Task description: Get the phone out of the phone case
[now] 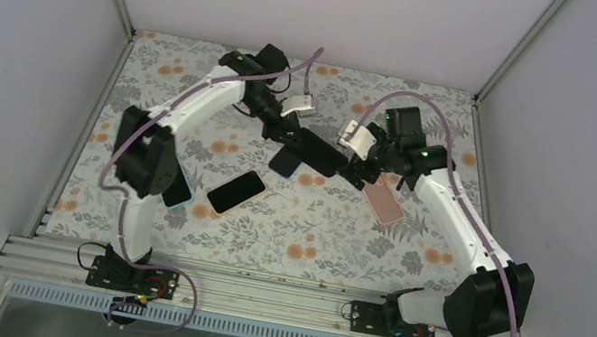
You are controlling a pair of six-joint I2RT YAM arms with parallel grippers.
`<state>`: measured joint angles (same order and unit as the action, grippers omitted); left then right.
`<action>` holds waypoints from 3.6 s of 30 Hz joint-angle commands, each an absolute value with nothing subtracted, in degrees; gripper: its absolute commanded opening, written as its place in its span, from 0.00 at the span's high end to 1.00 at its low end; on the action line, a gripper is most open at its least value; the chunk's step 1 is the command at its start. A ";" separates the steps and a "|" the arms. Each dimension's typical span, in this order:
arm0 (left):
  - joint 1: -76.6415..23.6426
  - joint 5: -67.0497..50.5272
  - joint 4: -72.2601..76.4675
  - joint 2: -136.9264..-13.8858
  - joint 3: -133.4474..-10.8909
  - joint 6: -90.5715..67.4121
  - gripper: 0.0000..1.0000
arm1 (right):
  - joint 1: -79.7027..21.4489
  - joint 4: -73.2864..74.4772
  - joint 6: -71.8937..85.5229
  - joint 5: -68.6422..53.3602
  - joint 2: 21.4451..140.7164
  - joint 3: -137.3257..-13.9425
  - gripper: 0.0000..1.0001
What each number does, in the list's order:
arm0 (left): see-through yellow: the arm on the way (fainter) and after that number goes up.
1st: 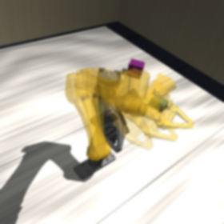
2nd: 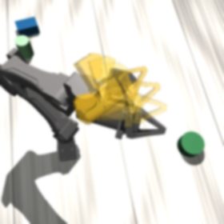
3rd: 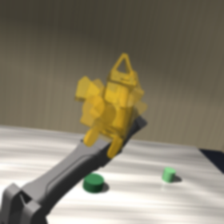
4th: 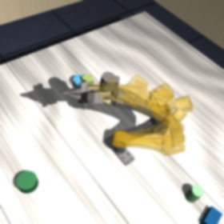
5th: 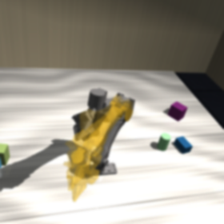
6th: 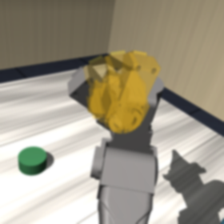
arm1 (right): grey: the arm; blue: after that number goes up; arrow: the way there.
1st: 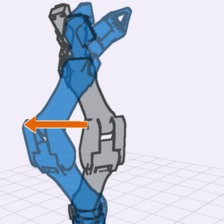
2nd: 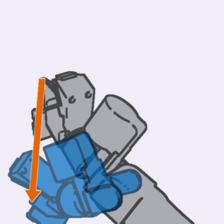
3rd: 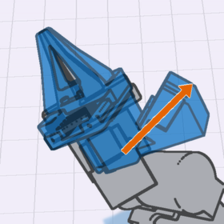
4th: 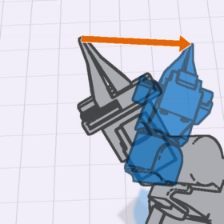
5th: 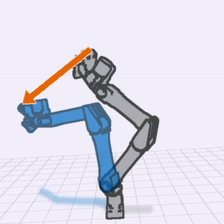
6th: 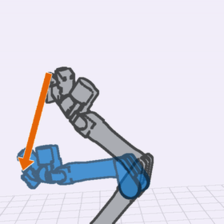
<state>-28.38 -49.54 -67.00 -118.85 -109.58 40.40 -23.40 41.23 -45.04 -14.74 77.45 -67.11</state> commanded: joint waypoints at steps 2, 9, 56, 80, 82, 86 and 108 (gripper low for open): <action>-30.74 -41.17 -53.77 -104.95 -101.17 44.57 0.98 | -16.70 52.49 -54.36 -32.86 78.60 -68.77 0.00; -33.22 -40.83 -48.28 -97.89 -89.99 48.23 0.98 | -14.89 53.76 -57.22 -38.34 80.77 -68.98 0.00; -39.86 -41.05 -55.15 -90.49 -87.55 56.00 0.98 | -8.52 48.91 -64.26 -37.11 88.60 -67.14 0.05; -41.40 -32.48 -51.05 -93.78 -87.67 54.98 0.98 | -9.71 59.45 -66.67 -32.50 76.60 -59.87 0.09; -41.40 -32.69 -50.51 -94.20 -87.61 54.81 0.98 | -10.50 59.47 -66.18 -34.13 77.00 -60.30 0.09; -41.53 -31.94 -49.92 -94.55 -87.72 54.58 0.98 | -11.79 59.88 -65.56 -37.16 78.34 -61.47 0.09; -43.15 -35.01 -55.37 -93.91 -89.48 55.48 0.98 | -12.83 48.18 -60.72 -34.89 80.36 -61.02 0.14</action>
